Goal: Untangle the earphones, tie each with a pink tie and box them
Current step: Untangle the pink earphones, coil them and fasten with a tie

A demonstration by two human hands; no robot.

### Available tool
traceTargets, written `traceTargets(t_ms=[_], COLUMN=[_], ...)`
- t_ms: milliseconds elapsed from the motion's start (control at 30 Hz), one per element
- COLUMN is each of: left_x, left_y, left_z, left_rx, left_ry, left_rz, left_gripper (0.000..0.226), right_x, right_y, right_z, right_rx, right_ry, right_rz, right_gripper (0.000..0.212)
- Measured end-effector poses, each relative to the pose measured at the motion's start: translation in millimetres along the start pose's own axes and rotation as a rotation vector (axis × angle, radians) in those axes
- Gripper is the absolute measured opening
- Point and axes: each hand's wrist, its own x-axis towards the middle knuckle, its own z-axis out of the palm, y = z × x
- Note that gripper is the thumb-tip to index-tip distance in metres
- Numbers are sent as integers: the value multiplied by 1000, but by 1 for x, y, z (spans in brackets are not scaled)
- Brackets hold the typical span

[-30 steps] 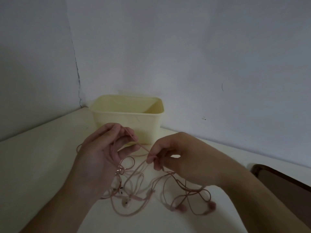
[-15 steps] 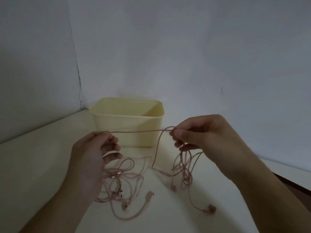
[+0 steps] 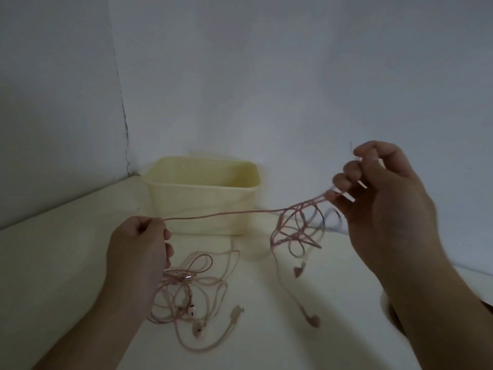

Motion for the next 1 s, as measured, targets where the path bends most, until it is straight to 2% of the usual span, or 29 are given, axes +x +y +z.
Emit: traceTargets(t_ms=[200,367,533,633,733,800,833,933,967,1000], left_x=[1,0,1,-8,-21,-31,-34,-40,-44,-48], left_y=[1,3,-3,0,3,2,1,6,7,8], left_z=[-2,0,-1,1,3,4,5,6,7,8], left_rx=[38,27,191,394,677,779,810,725,638,523], left_ry=[60,76,-7,-92,-167,-181,-170,-254,-343,-458], left_rz=[-21,-27,-11,38,191,365,510,950,975,911], left_gripper=[19,16,19,18,5,12,18,35,35,33], right_x=[5,7,2,-8,-18,-23,-25,-32,-34,-35], right_y=[-8,-21,-12,1,11,15,17,21,22,24], right_z=[-12,-16,0,14,23,27,29,35,37,38], right_rx=[38,62,-28,-89,-213,-299,-340,-413,-417,-414], right_ry=[182,210,-27,-192,-308,-361,-382,-442,-466,-494], right_rz=[-104,-197,-84,-15,18,40,50,67,69,71], right_gripper=[24,27,29,25,24,22,21,19,19,19])
